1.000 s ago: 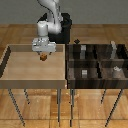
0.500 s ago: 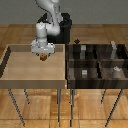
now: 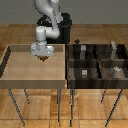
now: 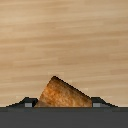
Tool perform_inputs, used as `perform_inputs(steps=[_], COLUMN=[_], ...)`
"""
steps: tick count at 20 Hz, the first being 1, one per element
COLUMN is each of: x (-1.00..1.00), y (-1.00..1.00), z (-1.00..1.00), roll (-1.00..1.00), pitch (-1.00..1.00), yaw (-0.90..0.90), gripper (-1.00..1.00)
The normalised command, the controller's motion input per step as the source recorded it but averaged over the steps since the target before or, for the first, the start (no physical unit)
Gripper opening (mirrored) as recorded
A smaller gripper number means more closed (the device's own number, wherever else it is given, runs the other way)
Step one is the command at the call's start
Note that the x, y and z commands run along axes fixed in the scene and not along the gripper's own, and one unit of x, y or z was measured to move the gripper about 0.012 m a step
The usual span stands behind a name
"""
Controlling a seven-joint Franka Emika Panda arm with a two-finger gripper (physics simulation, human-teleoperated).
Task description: Place the loaf of bread into the appropriate compartment.
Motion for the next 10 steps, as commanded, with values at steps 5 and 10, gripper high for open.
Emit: perform_inputs(steps=[5, 10], x=[0.0, 0.0], y=[0.0, 0.0], z=[0.4, 1.0], roll=[0.0, 0.0], pitch=[0.0, 0.0], yaw=[0.0, 0.0], gripper=[-1.0, -1.0])
